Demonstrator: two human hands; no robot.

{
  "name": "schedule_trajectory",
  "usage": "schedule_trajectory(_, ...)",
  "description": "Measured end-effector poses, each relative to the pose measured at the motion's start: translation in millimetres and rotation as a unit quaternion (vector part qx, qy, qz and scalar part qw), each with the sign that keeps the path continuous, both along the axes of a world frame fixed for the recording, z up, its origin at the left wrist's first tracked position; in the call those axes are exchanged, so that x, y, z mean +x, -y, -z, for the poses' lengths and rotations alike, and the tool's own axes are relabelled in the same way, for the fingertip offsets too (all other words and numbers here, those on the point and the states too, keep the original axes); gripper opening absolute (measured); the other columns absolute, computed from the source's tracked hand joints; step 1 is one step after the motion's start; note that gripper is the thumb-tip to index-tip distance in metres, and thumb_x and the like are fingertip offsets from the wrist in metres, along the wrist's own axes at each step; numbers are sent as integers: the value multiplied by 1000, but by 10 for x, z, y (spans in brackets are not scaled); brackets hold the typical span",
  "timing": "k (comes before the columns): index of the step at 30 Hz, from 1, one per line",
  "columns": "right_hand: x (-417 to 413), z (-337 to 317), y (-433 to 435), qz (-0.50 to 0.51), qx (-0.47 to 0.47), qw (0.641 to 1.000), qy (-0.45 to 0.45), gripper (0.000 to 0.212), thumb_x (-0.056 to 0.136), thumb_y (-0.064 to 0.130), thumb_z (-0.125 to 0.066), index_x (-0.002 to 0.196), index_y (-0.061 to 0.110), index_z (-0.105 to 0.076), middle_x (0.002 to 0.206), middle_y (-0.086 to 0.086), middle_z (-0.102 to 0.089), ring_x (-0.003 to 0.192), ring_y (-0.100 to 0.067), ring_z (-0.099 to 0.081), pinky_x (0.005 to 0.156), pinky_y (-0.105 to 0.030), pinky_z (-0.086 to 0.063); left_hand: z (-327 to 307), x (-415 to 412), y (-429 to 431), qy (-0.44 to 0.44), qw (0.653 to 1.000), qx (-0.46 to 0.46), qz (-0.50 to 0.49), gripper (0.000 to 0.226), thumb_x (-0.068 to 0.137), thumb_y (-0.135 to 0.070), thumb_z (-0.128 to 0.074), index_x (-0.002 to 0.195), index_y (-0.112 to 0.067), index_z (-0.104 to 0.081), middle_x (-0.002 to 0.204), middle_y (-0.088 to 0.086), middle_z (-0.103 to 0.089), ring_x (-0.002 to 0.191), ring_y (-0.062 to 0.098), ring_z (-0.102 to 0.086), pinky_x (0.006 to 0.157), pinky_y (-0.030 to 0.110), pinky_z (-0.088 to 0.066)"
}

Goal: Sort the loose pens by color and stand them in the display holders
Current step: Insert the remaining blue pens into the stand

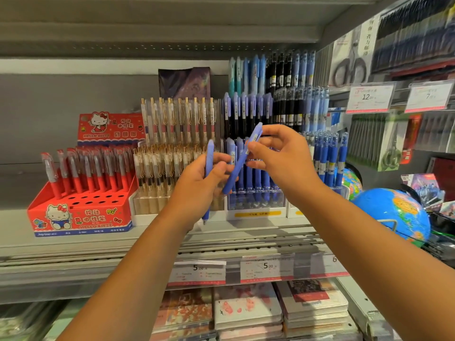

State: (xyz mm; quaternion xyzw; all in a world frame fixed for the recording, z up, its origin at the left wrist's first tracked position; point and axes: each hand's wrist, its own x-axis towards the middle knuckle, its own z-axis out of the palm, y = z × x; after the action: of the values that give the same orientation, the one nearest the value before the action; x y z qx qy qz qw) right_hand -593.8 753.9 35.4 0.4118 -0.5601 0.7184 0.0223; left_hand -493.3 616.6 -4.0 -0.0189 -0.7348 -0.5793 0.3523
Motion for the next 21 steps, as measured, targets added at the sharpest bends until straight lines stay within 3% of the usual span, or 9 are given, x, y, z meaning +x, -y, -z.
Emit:
schedule_trajectory(4,-113,-17,-32,35,-17,999,-23,29,92,5,-65,113,19,-53,87,-11,-70,77,-14,-72,65,-26,-59,-16,13,8,-19,1000,6,-23,19,105,-20,-42,106,-17,-60,84,-3,-72,74,16,-67,64,26,-55)
schedule_trajectory(7,-190,-21,-30,65,-12,996,-53,27,93,7,-64,111,24,-53,89,-9,-68,80,-13,-71,66,-26,-59,-15,14,18,-24,999,-1,-43,17,106,-22,-41,105,-22,-58,69,-9,-62,53,11,-45,49,24,-41)
schedule_trajectory(12,-275,-4,17,93,5,991,-93,27,95,8,-62,110,28,-51,93,-7,-64,83,-18,-70,70,-31,-61,-46,15,40,-50,994,98,-4,2,101,-22,-45,101,-24,-45,69,-5,-51,50,11,-29,43,23,-26)
schedule_trajectory(14,-288,31,52,94,21,990,-106,27,95,9,-62,109,28,-51,91,-5,-63,85,-20,-69,71,-33,-61,-62,16,37,-66,989,135,16,10,87,-22,-46,96,-21,-41,67,-5,-52,48,10,-28,42,23,-24)
schedule_trajectory(16,-298,67,90,99,41,987,-117,27,95,9,-62,110,28,-51,92,-3,-62,84,-19,-68,70,-33,-61,-63,11,30,-66,989,132,12,12,82,-21,-44,93,-19,-41,66,-5,-52,46,10,-31,41,23,-25)
schedule_trajectory(18,-307,97,124,110,64,984,-128,27,95,10,-63,111,28,-51,94,0,-61,81,-16,-68,69,-31,-61,-49,0,29,-59,992,110,-9,4,94,-16,-41,91,-19,-43,67,-6,-54,49,11,-37,43,24,-31)
schedule_trajectory(21,-310,152,173,115,103,979,-136,26,94,11,-64,112,27,-53,95,4,-60,78,-15,-68,68,-30,-61,-44,4,27,-40,996,75,-40,17,103,-15,-39,91,-17,-51,72,-4,-56,58,13,-49,55,30,-45)
